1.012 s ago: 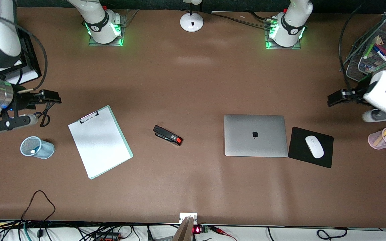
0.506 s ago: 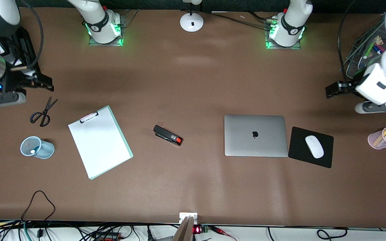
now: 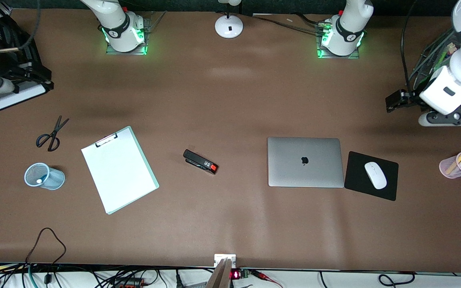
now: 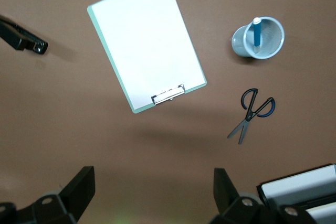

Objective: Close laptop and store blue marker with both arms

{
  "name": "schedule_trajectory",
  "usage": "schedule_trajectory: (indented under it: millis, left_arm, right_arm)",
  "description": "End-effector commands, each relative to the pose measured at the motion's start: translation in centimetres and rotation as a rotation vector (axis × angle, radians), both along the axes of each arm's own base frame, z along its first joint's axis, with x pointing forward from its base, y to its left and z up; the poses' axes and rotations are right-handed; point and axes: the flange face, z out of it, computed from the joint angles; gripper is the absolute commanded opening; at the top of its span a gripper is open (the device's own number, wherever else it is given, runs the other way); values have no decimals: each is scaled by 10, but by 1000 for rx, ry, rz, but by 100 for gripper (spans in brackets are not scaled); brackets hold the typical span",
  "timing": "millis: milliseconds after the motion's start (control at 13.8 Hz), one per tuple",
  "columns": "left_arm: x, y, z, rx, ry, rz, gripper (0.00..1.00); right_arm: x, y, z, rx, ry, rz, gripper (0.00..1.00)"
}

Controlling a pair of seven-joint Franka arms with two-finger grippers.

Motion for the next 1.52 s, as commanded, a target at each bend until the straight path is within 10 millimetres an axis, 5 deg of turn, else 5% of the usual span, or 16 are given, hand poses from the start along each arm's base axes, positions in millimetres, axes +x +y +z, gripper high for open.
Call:
schedule_trajectory:
  millis: [0,795,1446]
  left_arm:
    - [-8,-8,3,-24,12,-35,100]
    - [4,-4,3,-54,-10,-21,100]
    - [9,-10,3,-56,-39,-17,100]
  right_arm:
    - [5,-10,17,34,-38,-22,100]
    - [-3,15,19,22,6,3,100]
    - [1,14,23,22,-2,10,100]
